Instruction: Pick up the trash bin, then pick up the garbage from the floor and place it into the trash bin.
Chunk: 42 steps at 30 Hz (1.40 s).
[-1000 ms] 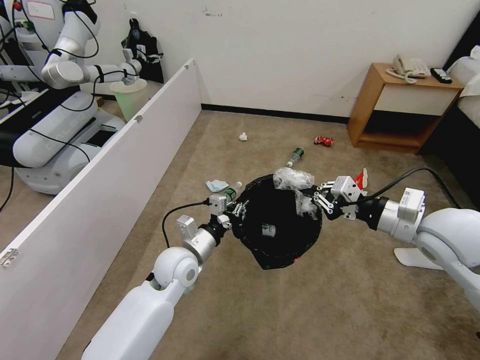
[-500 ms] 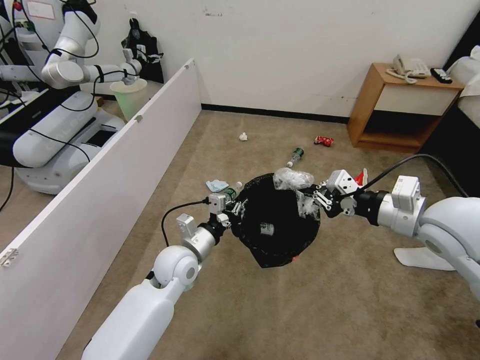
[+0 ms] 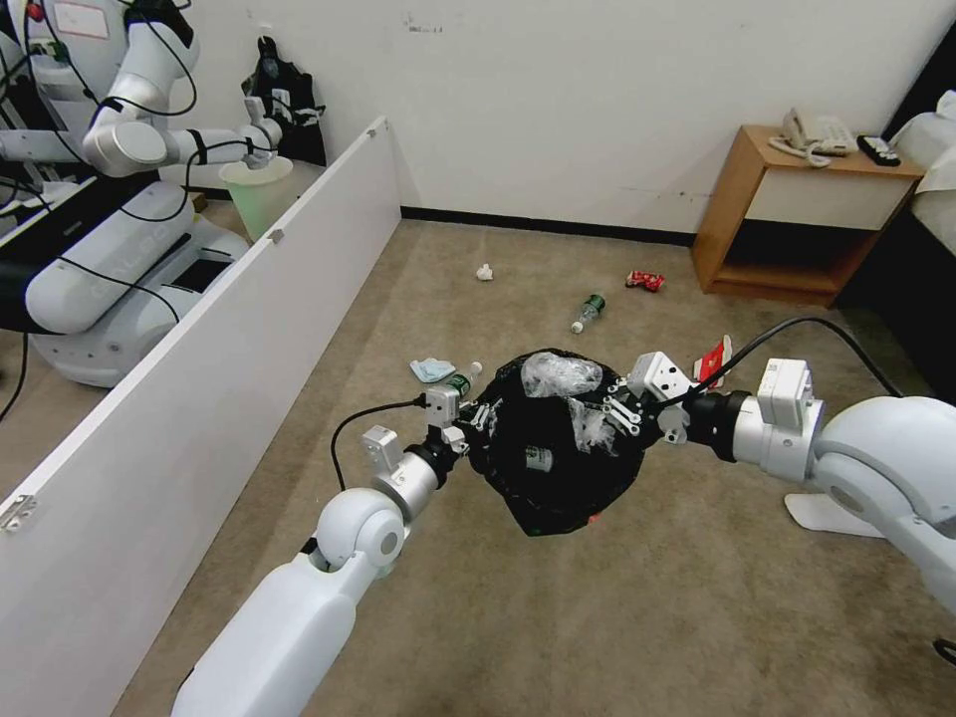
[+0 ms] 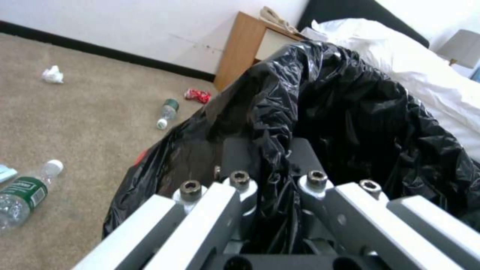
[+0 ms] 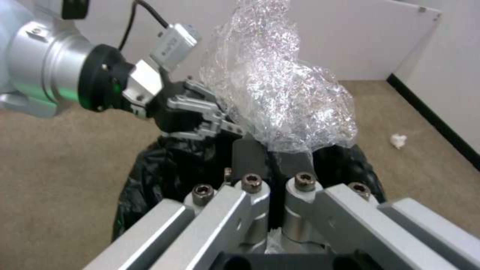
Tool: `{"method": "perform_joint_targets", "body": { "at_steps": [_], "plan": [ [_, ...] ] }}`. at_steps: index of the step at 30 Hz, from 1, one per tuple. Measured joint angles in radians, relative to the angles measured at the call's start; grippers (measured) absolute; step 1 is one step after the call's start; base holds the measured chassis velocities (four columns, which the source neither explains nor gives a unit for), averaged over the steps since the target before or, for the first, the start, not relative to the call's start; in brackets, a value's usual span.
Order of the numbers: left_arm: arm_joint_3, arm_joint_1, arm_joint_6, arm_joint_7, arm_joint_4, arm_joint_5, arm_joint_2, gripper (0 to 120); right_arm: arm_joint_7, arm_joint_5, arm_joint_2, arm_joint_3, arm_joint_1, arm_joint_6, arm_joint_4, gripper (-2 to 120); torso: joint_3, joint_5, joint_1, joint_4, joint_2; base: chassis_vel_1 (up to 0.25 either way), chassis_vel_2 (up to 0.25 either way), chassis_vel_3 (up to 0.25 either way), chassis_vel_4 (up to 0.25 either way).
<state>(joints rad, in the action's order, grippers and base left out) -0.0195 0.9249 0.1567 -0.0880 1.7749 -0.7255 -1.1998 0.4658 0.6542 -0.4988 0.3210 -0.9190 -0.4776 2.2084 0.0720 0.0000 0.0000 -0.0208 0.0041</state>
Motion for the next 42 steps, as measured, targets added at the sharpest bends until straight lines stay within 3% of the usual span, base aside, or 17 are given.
{"method": "perform_joint_targets", "body": {
  "at_steps": [17,24,26,35,38,42],
  "plan": [
    [0.019,-0.006,-0.001,0.002,-0.001,0.005,-0.008,4,-0.012,0.012,0.006,-0.009,-0.007,0.007,0.002,1,0.000,0.0000,0.000,0.0000,0.000,0.000,0.000,0.000,0.000],
    [0.018,-0.001,-0.001,0.002,0.003,0.008,-0.008,4,-0.051,0.083,0.025,-0.004,-0.029,-0.026,0.019,23,0.000,0.0000,0.000,0.0000,0.000,0.000,0.000,0.000,0.000],
    [0.018,0.000,-0.002,0.002,0.003,0.009,-0.008,4,-0.061,0.107,0.036,-0.002,-0.040,-0.043,0.027,35,0.000,0.0000,0.000,0.0000,0.000,0.000,0.000,0.000,0.000],
    [0.020,0.000,-0.003,0.002,0.005,0.011,-0.009,4,-0.063,0.112,0.039,-0.007,-0.040,-0.086,0.032,63,0.000,0.0000,0.000,0.0000,0.000,0.000,0.000,0.000,0.000],
    [0.016,0.000,-0.003,0.002,0.005,0.010,-0.004,4,-0.070,0.128,0.039,-0.014,-0.031,-0.114,0.035,80,0.000,0.0000,0.000,0.0000,0.000,0.000,0.000,0.000,0.000],
    [0.015,0.000,-0.004,0.002,0.005,0.010,-0.003,4,-0.072,0.128,0.039,-0.017,-0.030,-0.125,0.035,90,0.000,0.0000,0.000,0.0000,0.000,0.000,0.000,0.000,0.000]
  ]
}}
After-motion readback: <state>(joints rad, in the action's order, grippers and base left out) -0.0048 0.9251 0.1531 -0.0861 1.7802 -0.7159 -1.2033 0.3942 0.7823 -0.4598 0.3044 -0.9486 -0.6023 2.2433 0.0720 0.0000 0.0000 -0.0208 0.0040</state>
